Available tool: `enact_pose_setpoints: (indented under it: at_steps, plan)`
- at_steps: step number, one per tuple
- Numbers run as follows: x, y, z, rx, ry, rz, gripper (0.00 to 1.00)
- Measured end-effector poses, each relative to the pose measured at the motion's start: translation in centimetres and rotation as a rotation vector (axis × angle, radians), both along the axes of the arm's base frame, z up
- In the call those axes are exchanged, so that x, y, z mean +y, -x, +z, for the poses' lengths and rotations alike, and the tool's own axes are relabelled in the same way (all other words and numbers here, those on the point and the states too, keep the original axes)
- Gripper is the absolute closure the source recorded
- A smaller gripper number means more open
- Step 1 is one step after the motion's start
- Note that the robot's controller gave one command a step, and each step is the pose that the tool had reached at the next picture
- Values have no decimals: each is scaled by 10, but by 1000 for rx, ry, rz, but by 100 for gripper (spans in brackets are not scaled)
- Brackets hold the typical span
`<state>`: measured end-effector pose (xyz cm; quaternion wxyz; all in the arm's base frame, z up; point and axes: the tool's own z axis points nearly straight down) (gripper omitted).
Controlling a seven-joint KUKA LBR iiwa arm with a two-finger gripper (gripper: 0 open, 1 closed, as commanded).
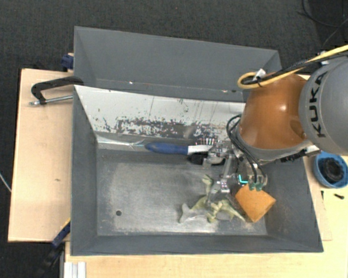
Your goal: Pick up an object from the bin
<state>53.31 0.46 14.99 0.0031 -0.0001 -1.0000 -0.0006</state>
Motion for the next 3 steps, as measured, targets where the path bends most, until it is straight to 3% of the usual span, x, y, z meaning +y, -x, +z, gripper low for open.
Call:
enact_pose_setpoints:
  at_steps: [1, 2, 3]
  plan:
    - [-7, 20, -78, -9, -4, -114, 0]
    - [-8, 19, -77, -12, -2, -111, 100]
    - [-6, 18, 58, -17, 1, 490, 100]
